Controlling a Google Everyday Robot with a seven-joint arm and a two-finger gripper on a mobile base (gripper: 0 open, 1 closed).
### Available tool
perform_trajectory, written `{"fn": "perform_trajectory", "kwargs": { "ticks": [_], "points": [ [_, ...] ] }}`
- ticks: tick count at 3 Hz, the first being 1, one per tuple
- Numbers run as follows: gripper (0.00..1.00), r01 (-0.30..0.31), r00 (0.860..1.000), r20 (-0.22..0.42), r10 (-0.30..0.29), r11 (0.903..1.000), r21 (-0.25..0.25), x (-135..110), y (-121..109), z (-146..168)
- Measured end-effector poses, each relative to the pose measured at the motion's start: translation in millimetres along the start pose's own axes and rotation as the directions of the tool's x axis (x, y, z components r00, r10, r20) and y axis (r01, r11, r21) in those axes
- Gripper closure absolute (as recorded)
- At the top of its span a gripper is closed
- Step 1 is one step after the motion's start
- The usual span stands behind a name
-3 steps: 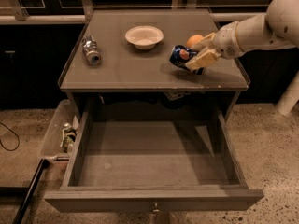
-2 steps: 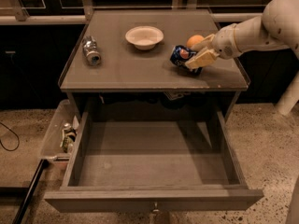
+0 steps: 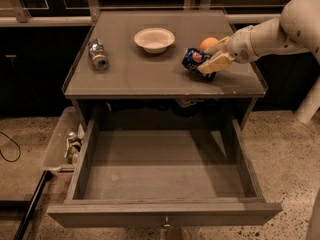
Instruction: Pick pepsi can from top drawer and place on counter
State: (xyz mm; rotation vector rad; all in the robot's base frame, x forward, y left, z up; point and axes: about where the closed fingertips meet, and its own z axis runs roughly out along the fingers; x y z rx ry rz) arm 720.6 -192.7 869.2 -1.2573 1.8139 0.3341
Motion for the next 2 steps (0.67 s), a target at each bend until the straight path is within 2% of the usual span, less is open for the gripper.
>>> {"fn": "perform_trajectory", "kwargs": {
  "ticks": [2],
  "points": [
    [0.11,0.0,1.0,0.0,0.0,1.0,0.0,0.0,0.0,0.1]
  ]
}}
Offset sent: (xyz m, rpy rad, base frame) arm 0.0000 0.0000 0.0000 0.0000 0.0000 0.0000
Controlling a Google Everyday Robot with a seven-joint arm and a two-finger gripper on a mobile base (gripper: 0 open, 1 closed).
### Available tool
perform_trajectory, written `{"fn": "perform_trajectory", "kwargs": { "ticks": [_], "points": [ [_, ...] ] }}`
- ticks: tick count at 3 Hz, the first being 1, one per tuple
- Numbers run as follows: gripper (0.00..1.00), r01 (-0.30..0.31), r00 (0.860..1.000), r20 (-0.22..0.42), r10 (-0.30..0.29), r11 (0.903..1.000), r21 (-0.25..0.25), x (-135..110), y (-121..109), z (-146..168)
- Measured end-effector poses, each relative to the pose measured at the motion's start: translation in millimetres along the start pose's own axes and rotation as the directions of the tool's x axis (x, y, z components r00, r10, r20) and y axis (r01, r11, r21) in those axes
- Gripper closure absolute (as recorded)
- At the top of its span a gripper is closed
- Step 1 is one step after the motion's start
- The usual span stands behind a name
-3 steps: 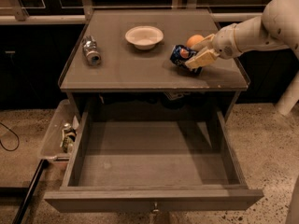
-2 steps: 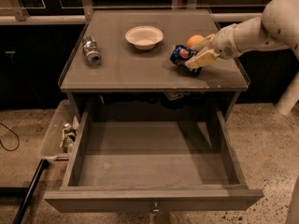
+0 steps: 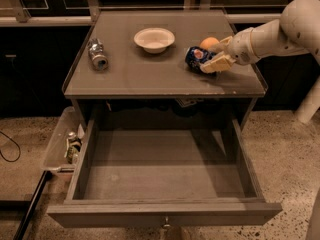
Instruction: Pick pepsi can from top drawer and place on counter
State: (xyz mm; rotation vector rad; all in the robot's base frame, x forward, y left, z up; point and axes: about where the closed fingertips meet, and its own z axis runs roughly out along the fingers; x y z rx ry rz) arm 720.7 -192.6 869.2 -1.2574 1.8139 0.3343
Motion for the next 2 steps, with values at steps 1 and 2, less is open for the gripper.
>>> {"fn": "perform_trajectory", "kwargs": {
  "ticks": [1,2],
  "points": [
    [0.0,0.0,1.0,0.0,0.0,1.0,0.0,0.0,0.0,0.0],
    [0.0,0.0,1.0,0.0,0.0,1.0,0.0,0.0,0.0,0.0]
  ]
}}
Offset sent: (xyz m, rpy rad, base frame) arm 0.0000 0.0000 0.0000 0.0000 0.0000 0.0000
